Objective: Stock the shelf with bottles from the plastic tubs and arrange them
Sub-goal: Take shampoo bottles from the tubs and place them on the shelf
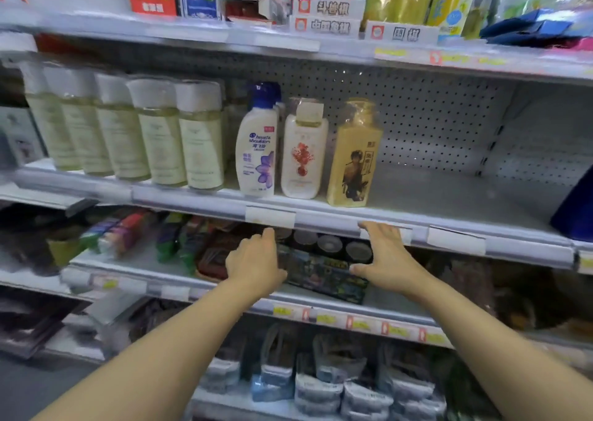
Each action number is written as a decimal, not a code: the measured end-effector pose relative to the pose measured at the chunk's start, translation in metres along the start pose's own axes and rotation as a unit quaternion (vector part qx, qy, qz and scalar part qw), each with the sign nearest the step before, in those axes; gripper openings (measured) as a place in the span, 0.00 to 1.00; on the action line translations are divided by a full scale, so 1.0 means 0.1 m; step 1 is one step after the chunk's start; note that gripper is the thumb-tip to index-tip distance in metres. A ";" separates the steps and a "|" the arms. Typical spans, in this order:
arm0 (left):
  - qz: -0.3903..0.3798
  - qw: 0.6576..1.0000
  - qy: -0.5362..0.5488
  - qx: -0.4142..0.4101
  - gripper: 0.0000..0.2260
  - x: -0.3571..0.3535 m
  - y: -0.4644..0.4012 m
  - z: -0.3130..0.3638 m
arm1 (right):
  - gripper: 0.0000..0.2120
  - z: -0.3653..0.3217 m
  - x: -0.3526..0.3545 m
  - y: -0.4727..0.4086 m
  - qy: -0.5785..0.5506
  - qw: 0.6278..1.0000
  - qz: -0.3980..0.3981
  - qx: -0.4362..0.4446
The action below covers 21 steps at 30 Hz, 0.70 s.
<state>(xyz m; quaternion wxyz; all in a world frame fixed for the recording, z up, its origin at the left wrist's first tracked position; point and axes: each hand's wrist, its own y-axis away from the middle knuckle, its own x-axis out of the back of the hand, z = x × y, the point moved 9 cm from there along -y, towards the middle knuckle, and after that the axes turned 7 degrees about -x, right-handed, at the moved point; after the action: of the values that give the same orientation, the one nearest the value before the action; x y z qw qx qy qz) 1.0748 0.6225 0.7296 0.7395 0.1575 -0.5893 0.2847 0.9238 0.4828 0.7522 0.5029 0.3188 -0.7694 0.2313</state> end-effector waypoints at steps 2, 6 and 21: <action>-0.019 1.000 0.006 0.004 0.25 -0.16 0.16 -0.16 | 0.38 -0.05 -0.24 0.12 0.013 1.000 -0.019 -0.008; -0.062 0.998 0.026 0.019 0.27 -0.56 0.48 -0.46 | 0.39 -0.06 -0.81 0.32 0.024 0.996 -0.072 -0.037; -0.241 0.958 0.097 0.126 0.27 -2.61 1.39 -1.45 | 0.39 0.46 -2.99 0.86 0.037 0.963 -0.250 -0.096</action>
<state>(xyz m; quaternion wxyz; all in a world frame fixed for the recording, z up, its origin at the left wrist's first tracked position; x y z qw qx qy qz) 1.0667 0.7533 0.4276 0.8138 0.3582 -0.4188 0.1843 0.9199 0.5878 0.4555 0.6009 0.4423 -0.6649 0.0348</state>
